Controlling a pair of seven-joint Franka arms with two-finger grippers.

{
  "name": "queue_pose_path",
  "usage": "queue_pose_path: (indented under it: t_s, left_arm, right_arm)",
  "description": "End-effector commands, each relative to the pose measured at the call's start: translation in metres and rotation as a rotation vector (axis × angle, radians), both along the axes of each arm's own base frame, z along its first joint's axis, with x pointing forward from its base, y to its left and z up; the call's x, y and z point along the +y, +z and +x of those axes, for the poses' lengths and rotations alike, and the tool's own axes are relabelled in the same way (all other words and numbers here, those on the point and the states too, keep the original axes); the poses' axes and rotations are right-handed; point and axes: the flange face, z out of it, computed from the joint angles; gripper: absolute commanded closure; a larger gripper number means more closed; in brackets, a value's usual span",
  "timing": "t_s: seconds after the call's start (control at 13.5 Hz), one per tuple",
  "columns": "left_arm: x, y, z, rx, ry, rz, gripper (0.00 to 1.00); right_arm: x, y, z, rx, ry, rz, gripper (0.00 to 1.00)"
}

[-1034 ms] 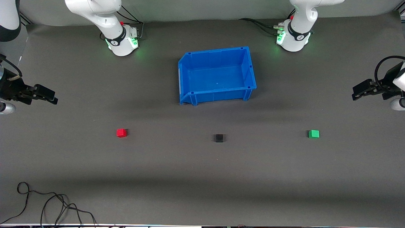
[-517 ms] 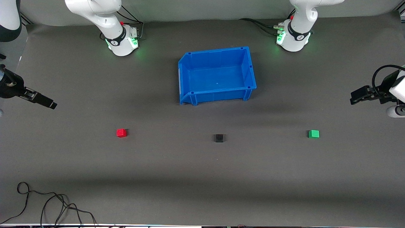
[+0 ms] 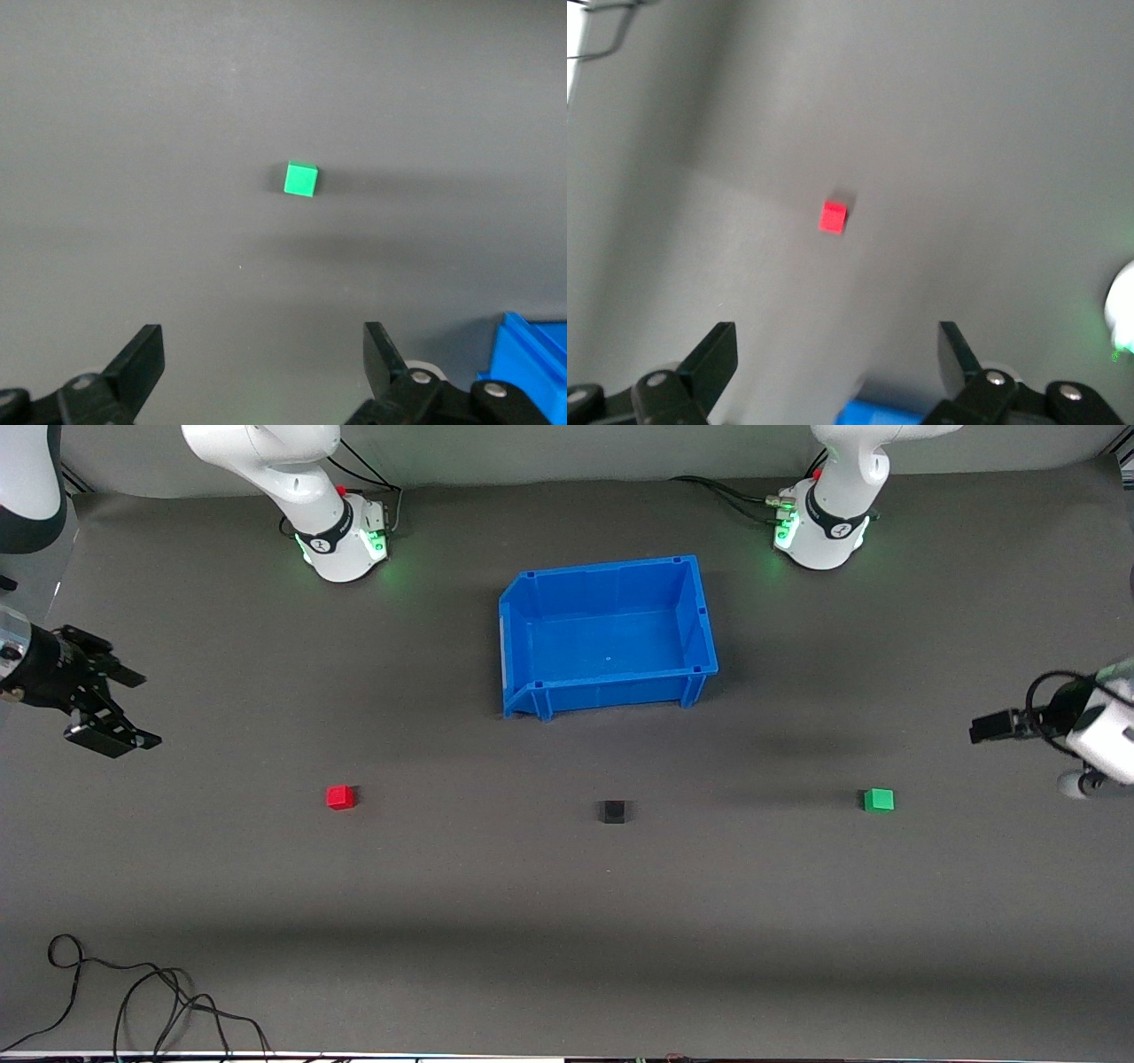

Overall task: Attach green and red cubes to black cube
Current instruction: 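Reach the right gripper to the red cube while the left gripper reaches the green cube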

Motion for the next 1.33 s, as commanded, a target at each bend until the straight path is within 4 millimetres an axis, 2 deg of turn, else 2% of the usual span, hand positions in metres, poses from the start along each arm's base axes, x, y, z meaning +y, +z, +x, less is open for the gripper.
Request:
queue_pose_path:
  t_s: [0.0,0.15,0.37,0.66,0.89,1.03,1.26]
  left_arm:
    - [-0.004,-0.028,0.001,-0.006,-0.016,-0.007,0.00]
    - [-0.007,-0.054,-0.006,0.010,-0.024,-0.001,0.00]
    - [-0.008,-0.103,-0.014,-0.022,-0.028,-0.002,0.00]
    - [-0.008,-0.156,0.000,-0.044,-0.029,-0.002,0.00]
    - [-0.019,-0.216,-0.002,-0.058,-0.047,-0.006,0.04]
    - [-0.028,-0.239,0.000,-0.061,-0.062,-0.007,0.06]
    - [-0.045,-0.258,0.002,-0.071,-0.090,-0.009,0.04]
  right_arm:
    - [-0.020,-0.023,-0.004,0.040,-0.182,0.105,0.00]
    - [-0.036,-0.052,-0.006,0.058,-0.248,0.174,0.00]
    - [-0.036,-0.100,-0.010,0.068,-0.299,0.244,0.00]
    - [-0.035,-0.180,-0.021,0.019,-0.294,0.283,0.00]
    - [-0.037,-0.238,-0.017,0.043,-0.280,0.332,0.00]
    - [-0.040,-0.276,-0.013,0.034,-0.283,0.334,0.00]
    - [-0.043,-0.329,-0.011,0.003,-0.281,0.381,0.00]
